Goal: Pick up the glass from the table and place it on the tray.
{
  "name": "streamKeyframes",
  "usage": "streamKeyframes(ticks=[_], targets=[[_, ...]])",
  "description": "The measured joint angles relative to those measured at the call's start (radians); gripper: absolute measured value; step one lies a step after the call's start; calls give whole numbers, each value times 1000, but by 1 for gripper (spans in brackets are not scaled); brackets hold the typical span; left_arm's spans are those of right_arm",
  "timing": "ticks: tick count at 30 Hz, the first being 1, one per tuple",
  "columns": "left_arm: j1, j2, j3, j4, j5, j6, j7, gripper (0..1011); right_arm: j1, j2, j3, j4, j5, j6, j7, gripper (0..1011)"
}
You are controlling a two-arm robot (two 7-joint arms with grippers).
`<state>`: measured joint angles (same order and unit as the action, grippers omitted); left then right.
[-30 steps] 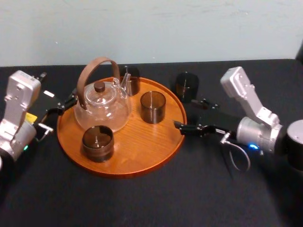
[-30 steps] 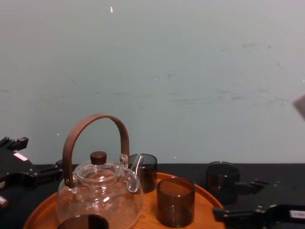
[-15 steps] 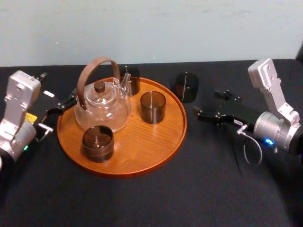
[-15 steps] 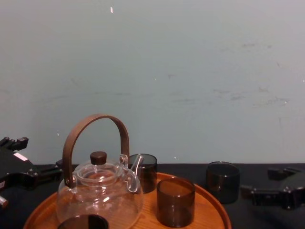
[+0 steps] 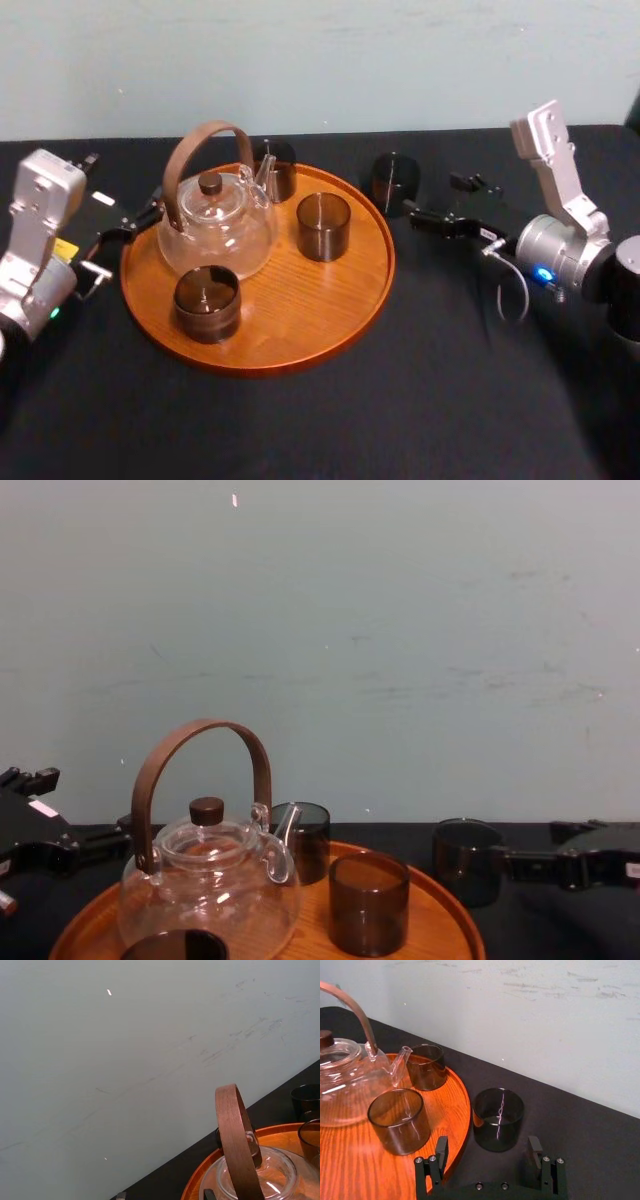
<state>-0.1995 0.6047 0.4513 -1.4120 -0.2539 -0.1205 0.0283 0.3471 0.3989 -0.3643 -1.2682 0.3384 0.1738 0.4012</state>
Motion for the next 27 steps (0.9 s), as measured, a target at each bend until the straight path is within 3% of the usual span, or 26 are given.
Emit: streamKeyframes(ticks=[21, 22, 27], targets=[[0, 0, 0, 0, 0, 0, 0, 1001, 128, -86, -31, 187, -48, -15, 19, 1002], [0, 0, 0, 0, 0, 0, 0, 1001, 150, -104, -37, 223, -61, -25, 25, 1002], [0, 0, 0, 0, 0, 0, 0, 1001, 159, -115, -36, 243, -67, -29, 25, 1002]])
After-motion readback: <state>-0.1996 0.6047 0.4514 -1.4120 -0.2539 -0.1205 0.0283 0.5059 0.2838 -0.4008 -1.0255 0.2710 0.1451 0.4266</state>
